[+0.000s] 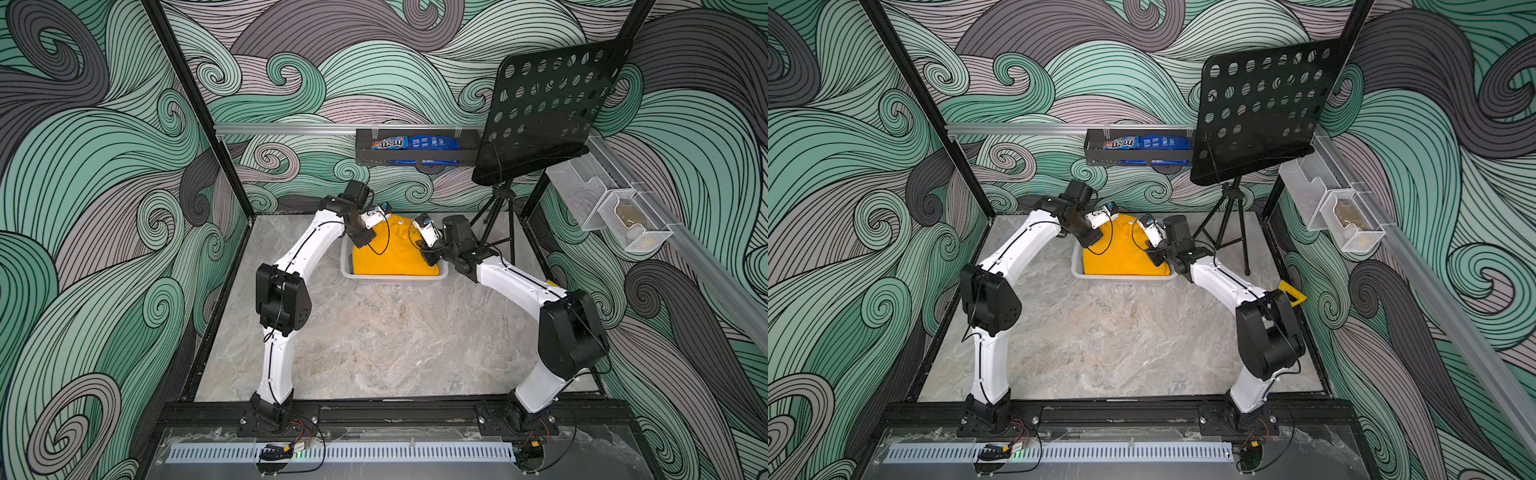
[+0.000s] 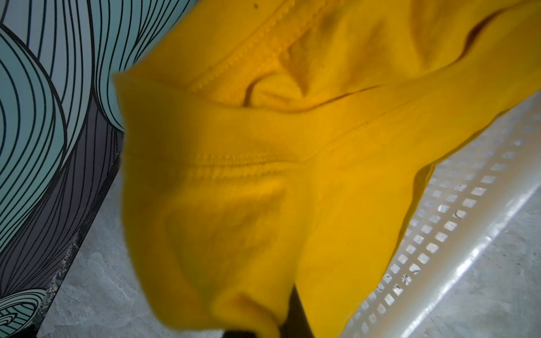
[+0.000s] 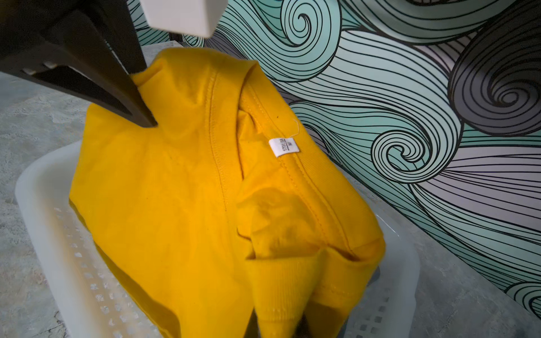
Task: Put the folded t-shirts into the basket
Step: Place the T-shirt in the bin.
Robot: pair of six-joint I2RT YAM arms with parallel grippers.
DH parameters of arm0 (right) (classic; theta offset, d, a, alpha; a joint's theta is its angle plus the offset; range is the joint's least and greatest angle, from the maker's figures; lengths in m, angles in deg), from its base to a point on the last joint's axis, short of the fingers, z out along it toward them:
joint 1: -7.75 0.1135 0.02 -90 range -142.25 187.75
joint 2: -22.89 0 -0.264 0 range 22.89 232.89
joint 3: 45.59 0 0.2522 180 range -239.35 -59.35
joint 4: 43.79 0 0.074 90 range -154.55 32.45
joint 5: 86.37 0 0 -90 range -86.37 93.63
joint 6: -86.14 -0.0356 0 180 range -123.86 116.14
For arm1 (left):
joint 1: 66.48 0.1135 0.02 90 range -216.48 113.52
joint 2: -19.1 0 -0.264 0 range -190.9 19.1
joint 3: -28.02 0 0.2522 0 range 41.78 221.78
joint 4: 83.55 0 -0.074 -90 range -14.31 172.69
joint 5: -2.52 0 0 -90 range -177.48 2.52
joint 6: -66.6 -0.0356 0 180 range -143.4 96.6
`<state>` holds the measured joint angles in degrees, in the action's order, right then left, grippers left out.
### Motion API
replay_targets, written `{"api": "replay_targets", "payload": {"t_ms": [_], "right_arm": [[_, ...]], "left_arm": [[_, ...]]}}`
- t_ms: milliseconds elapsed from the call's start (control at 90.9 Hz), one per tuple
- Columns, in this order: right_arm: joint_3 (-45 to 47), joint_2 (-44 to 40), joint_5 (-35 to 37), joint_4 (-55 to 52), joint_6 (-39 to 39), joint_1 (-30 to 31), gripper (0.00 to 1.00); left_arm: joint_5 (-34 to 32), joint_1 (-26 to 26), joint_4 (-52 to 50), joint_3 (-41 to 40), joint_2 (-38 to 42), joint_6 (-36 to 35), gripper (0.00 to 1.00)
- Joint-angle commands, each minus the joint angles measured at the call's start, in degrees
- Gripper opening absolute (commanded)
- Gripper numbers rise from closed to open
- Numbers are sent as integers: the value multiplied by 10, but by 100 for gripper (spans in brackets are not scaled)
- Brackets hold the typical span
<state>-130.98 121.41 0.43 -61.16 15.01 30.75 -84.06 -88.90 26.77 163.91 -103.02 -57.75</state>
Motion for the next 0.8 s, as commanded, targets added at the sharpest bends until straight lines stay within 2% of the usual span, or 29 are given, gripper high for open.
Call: {"api": "replay_targets", "payload": {"t_ms": [0,242,330,440,550,616,649,704,792], "right_arm": [[-21,16,11,6,-2,-8,1],[-36,45,33,20,4,-24,12],[-52,65,46,23,8,-30,18],[-83,104,75,29,14,-39,27],[-136,152,93,13,13,-57,40],[-171,166,77,-18,19,-67,48],[-180,165,60,-32,30,-71,60],[-173,147,40,-36,49,-73,73],[-137,105,3,-19,68,-71,77]], "left_arm": [[-18,7,-11,32,-19,-11,0],[-45,8,18,34,-41,-7,0],[-63,9,35,33,-51,-6,4],[-93,10,73,30,-69,-5,15],[-141,10,110,27,-95,0,34],[-176,9,112,30,-105,10,40],[-189,9,108,32,-103,17,43],[-203,10,102,29,-94,28,47],[-203,9,99,6,-64,38,51]]}}
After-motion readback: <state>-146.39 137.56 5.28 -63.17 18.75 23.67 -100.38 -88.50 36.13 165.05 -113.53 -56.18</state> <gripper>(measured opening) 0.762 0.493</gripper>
